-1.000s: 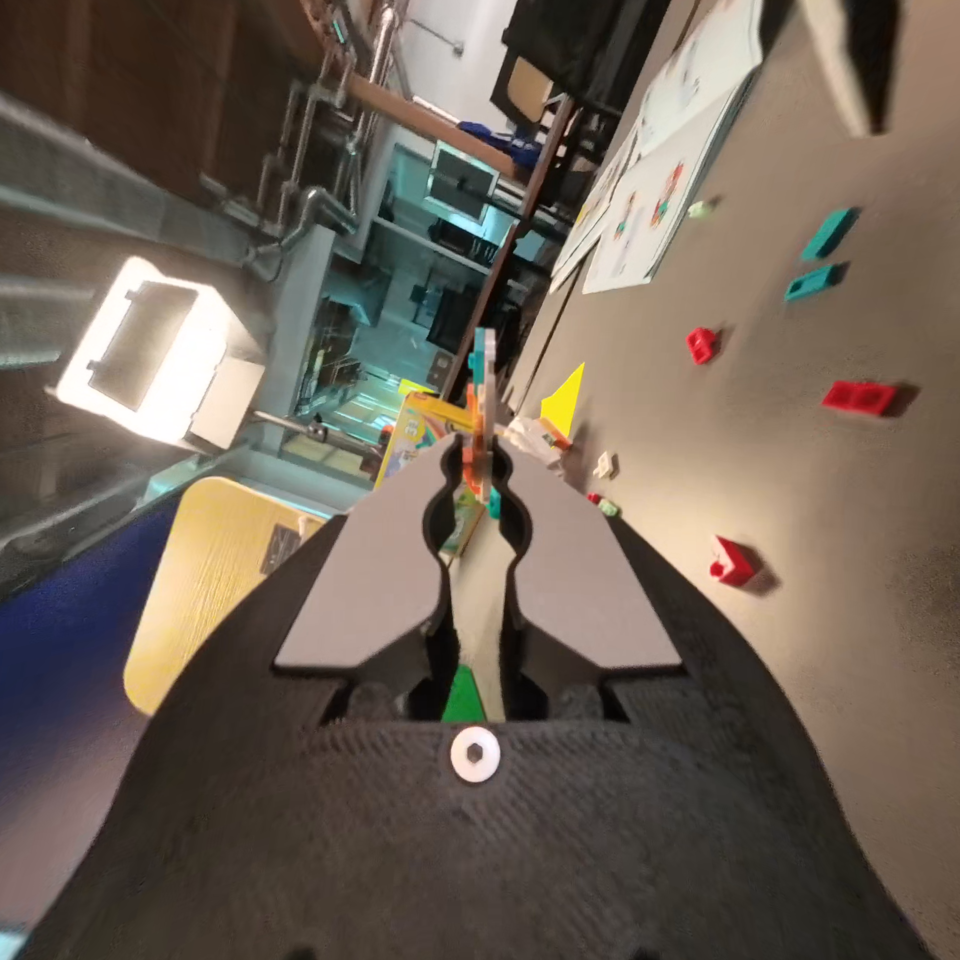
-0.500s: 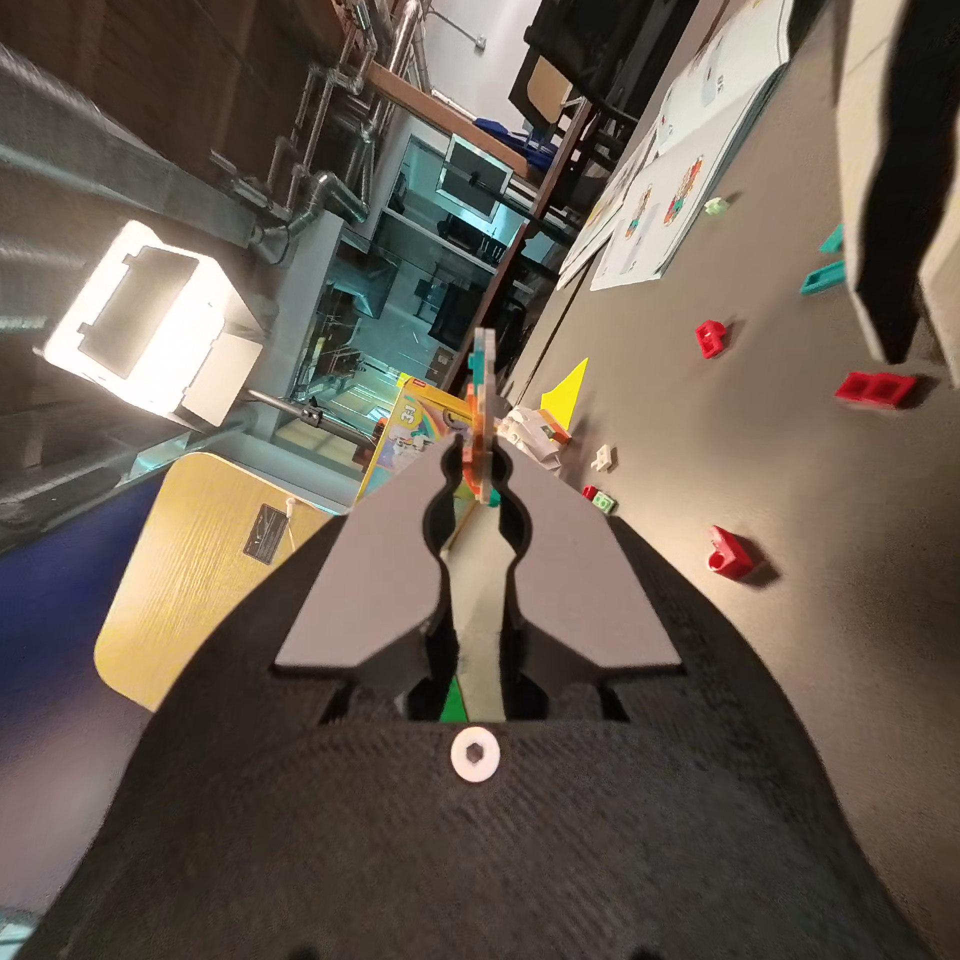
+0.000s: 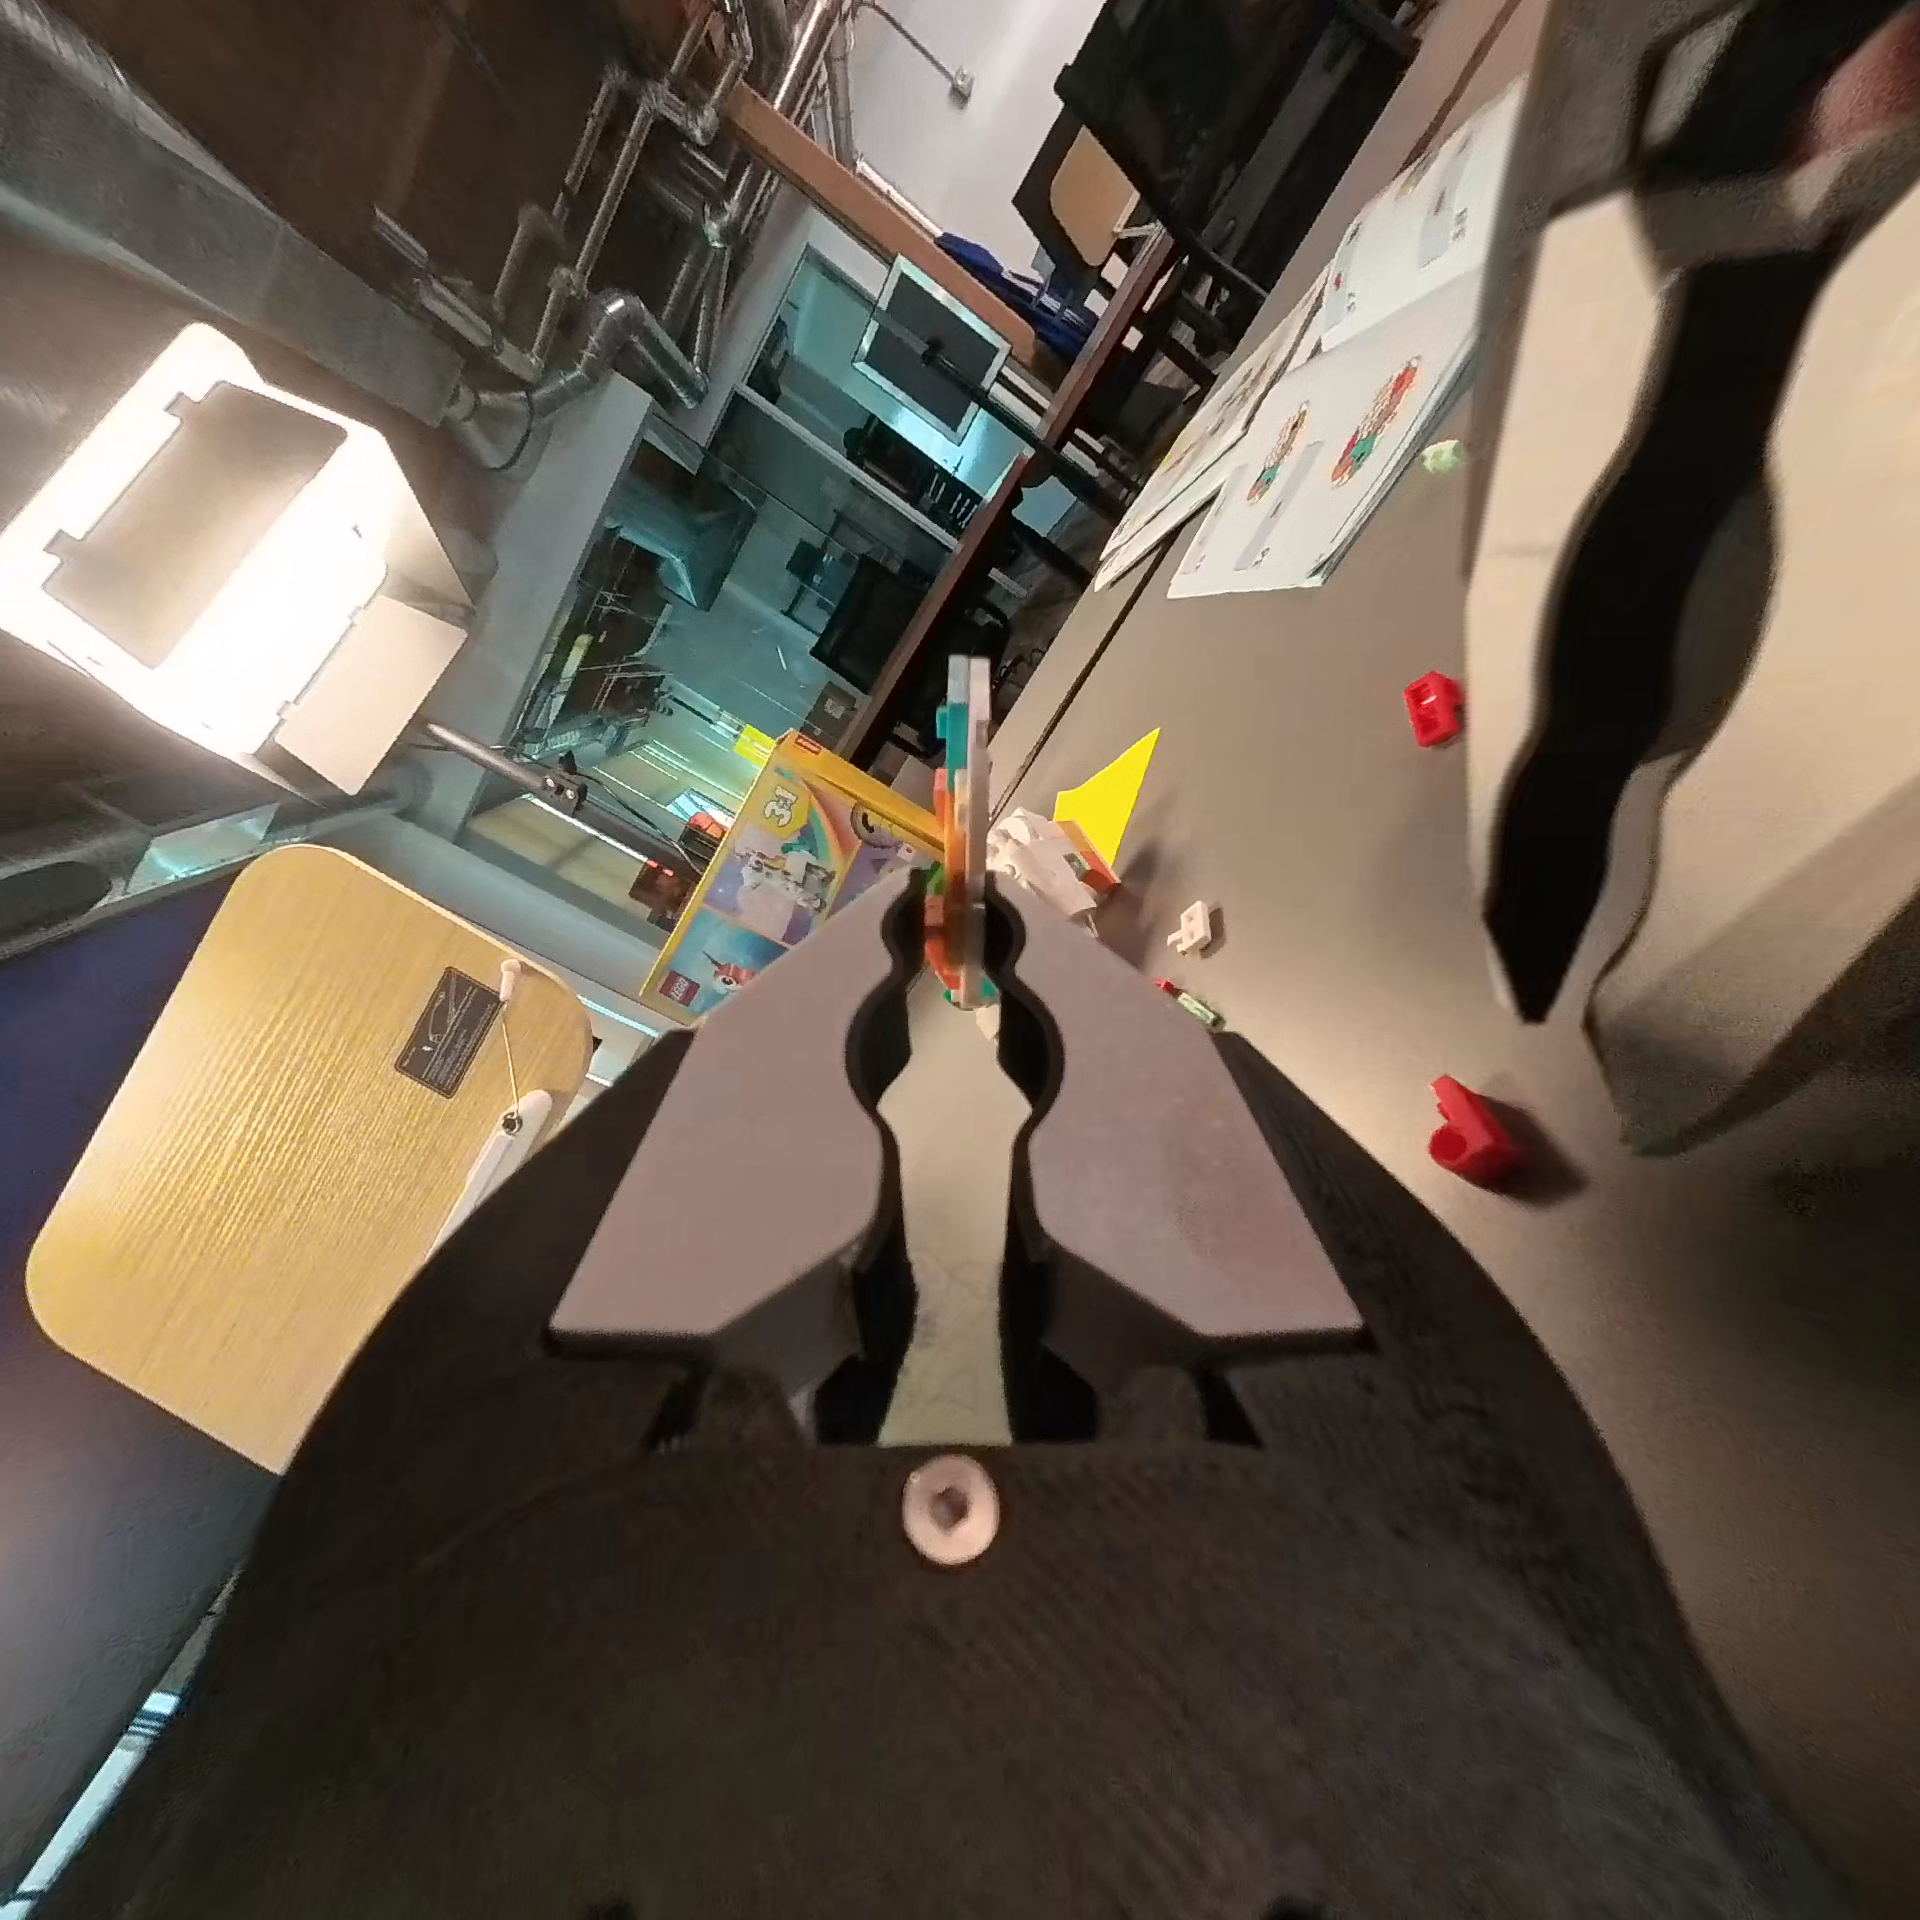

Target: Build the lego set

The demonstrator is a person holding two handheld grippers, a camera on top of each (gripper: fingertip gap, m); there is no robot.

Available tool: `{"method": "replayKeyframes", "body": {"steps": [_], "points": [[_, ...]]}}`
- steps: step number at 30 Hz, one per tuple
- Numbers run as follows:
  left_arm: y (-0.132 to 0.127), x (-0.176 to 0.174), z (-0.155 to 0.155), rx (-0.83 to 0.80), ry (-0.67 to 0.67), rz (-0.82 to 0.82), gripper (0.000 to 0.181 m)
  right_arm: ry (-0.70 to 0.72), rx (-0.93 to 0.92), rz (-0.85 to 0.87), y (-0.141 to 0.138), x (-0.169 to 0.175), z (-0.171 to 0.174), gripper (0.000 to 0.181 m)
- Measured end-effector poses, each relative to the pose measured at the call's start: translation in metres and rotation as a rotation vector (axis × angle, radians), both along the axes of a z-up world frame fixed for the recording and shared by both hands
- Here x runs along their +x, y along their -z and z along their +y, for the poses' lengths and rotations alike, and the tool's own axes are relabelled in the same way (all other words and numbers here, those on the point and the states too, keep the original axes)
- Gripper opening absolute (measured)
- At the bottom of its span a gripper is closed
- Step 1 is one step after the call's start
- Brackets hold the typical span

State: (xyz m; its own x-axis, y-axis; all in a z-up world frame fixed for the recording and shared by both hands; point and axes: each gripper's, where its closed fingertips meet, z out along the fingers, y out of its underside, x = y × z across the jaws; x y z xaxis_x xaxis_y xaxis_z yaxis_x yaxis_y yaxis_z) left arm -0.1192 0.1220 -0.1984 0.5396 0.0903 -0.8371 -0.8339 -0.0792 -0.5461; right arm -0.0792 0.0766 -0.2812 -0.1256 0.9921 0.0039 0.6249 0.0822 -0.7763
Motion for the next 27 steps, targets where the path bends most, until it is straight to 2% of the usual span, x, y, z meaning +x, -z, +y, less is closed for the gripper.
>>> {"method": "replayKeyframes", "body": {"steps": [6, 10, 15, 17, 19, 24, 27], "points": [[-0.002, 0.001, -0.001, 0.007, 0.007, -0.010, 0.009, -0.106, 0.115, -0.050, 0.000, -0.017, -0.003, 0.017], [-0.001, 0.001, -0.001, 0.007, 0.009, -0.011, 0.009, -0.137, 0.107, -0.058, -0.006, -0.024, -0.004, 0.016], [-0.002, 0.000, -0.001, 0.011, 0.007, -0.019, 0.009, -0.181, 0.124, -0.136, 0.004, -0.024, -0.004, 0.015], [-0.002, -0.001, -0.001, 0.012, 0.006, -0.019, 0.009, -0.196, 0.134, -0.146, 0.005, -0.023, -0.005, 0.006], [-0.002, -0.001, -0.001, 0.013, 0.006, -0.021, 0.009, -0.182, 0.142, -0.148, 0.003, -0.019, -0.002, 0.005], [0.000, 0.007, -0.002, -0.002, 0.053, -0.029, 0.009, -0.101, 0.049, -0.035, -0.019, 0.015, 0.014, 0.005], [0.006, 0.043, -0.009, -0.051, 0.265, -0.055, 0.009, 0.005, -0.060, 0.168, -0.054, 0.042, 0.029, 0.005]]}}
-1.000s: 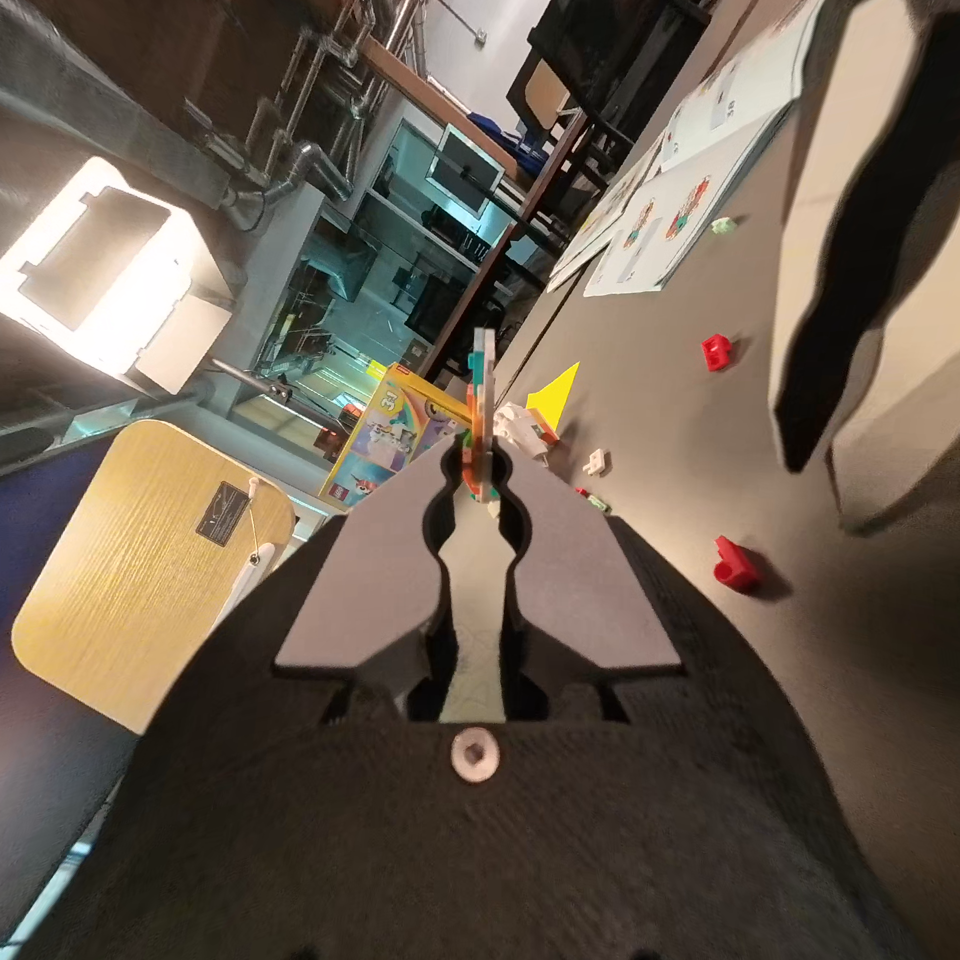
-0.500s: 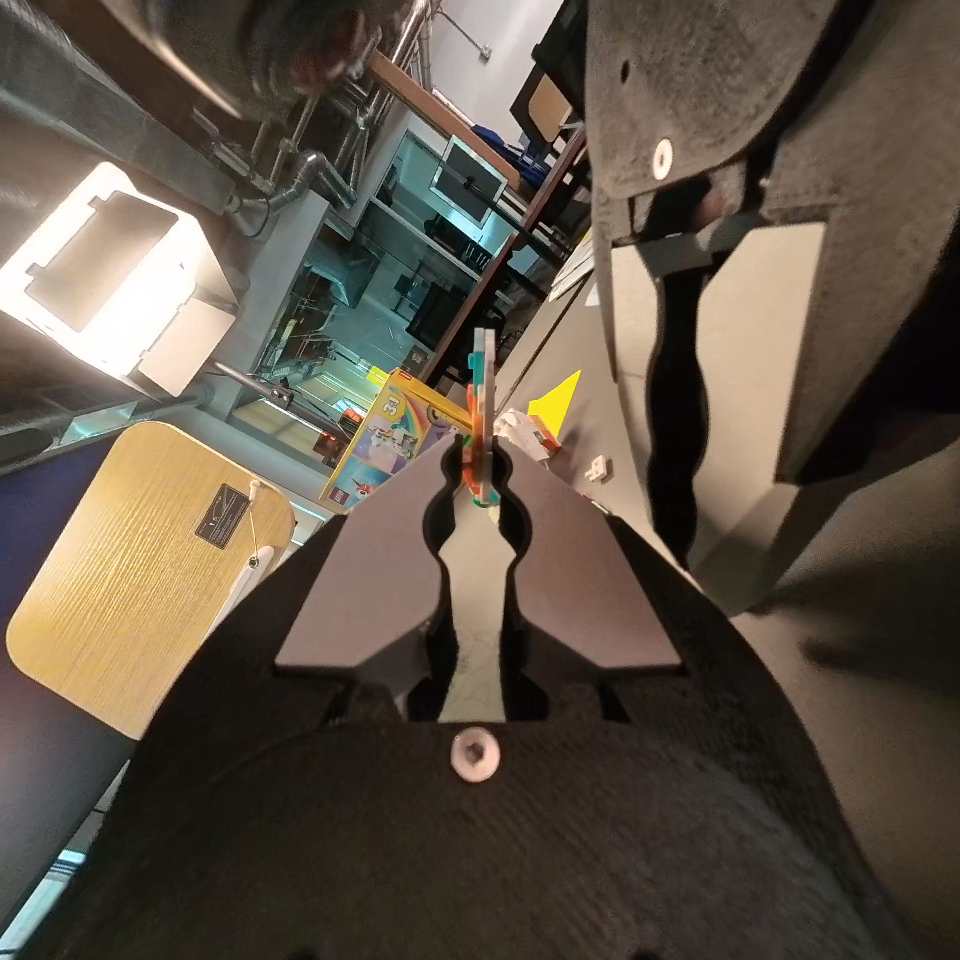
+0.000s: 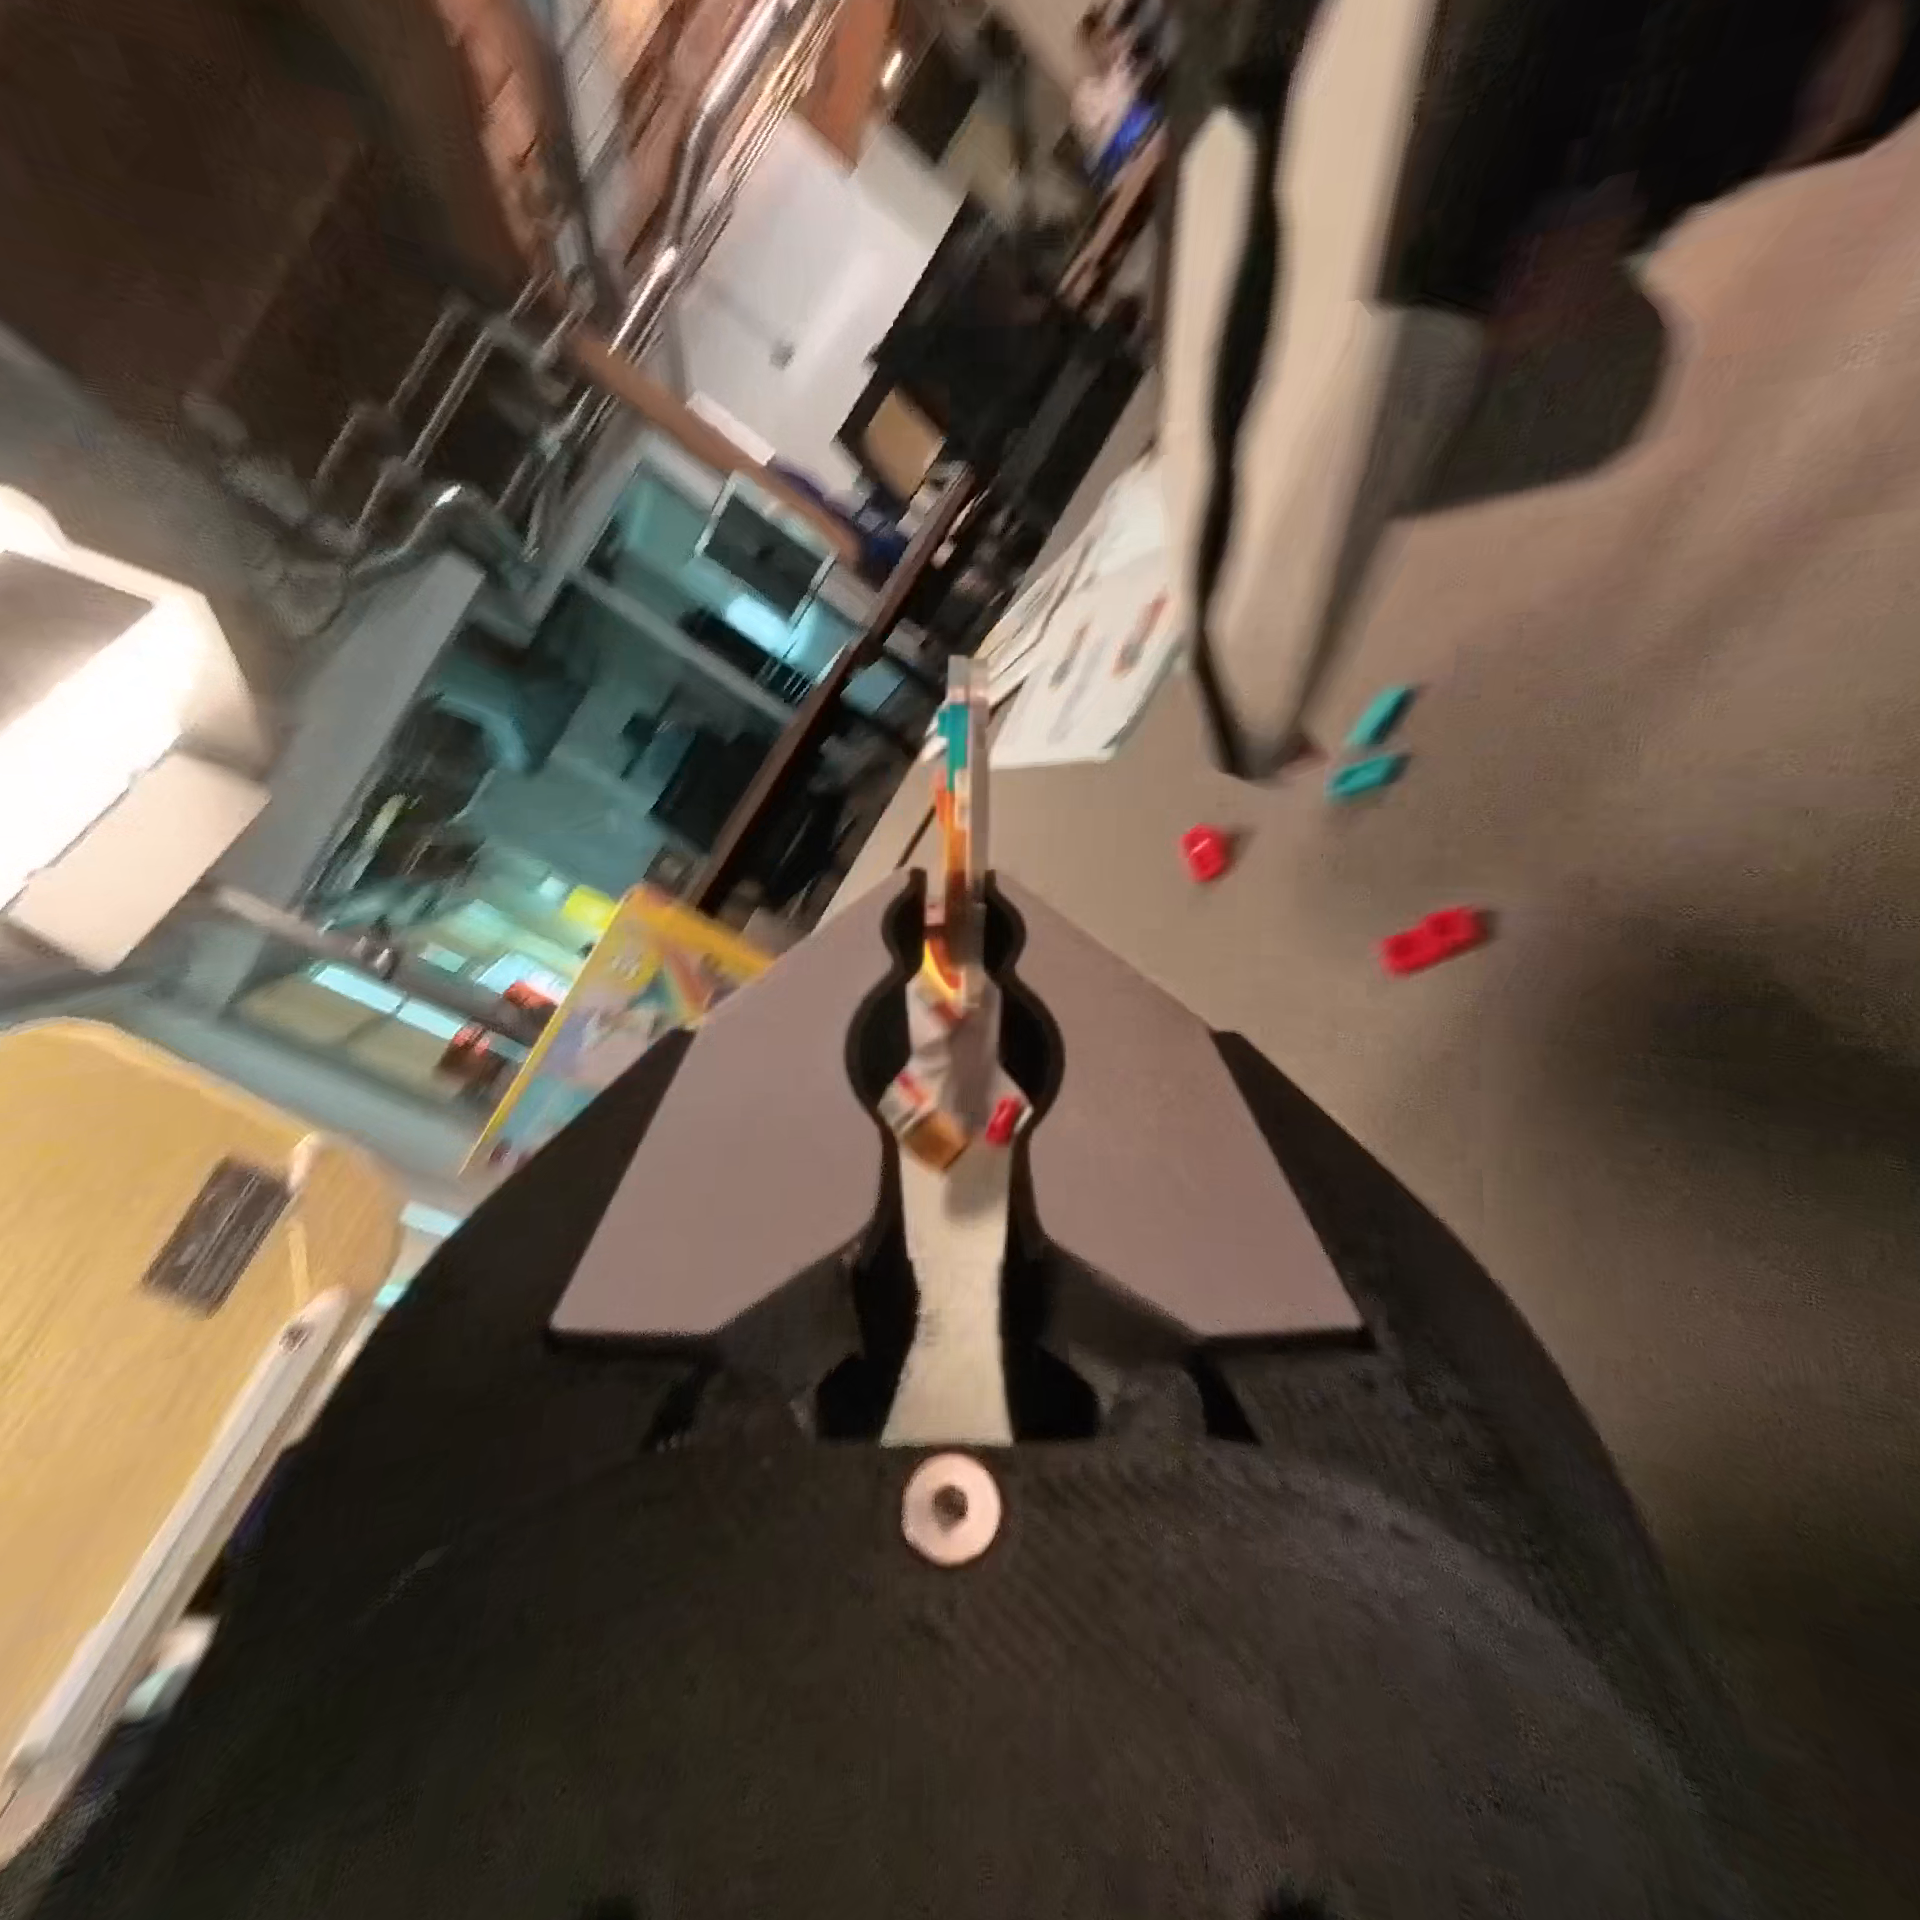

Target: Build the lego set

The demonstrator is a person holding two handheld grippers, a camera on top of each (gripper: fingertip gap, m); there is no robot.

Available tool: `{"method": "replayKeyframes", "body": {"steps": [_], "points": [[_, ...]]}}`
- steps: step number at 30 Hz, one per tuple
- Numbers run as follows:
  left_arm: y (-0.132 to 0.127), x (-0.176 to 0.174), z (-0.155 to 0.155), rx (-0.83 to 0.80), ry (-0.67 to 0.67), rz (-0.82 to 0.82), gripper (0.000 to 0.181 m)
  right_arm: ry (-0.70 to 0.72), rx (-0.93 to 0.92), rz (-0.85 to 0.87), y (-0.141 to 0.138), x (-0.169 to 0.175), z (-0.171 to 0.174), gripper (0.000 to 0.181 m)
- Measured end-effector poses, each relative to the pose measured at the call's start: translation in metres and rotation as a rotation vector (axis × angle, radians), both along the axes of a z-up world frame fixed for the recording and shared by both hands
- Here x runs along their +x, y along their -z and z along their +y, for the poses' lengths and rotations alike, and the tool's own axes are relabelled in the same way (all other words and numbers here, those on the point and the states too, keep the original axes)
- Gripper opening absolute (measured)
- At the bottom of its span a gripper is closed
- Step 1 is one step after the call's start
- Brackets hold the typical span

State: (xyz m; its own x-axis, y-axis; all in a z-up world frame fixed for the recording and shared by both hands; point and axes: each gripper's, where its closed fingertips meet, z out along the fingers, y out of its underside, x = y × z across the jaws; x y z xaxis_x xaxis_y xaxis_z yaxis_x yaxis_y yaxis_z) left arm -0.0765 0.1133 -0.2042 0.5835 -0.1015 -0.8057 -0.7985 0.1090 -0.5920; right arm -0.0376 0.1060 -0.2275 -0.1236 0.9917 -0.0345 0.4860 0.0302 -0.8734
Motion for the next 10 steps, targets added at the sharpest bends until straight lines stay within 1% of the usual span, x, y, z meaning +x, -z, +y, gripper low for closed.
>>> {"method": "replayKeyframes", "body": {"steps": [3, 5, 7, 10], "points": [[0.001, 0.032, -0.006, -0.017, 0.137, 0.024, 0.009, 0.042, -0.144, 0.283, -0.049, 0.025, 0.007, 0.005], [0.000, 0.052, -0.009, -0.018, 0.209, 0.039, 0.009, 0.034, -0.229, 0.402, -0.067, 0.037, 0.006, 0.005], [-0.001, 0.068, -0.012, -0.022, 0.264, 0.048, 0.009, 0.008, -0.300, 0.451, -0.073, 0.045, 0.002, 0.005], [-0.004, 0.087, -0.016, -0.008, 0.310, 0.082, 0.009, -0.010, -0.331, 0.482, -0.071, 0.051, -0.002, 0.005]]}}
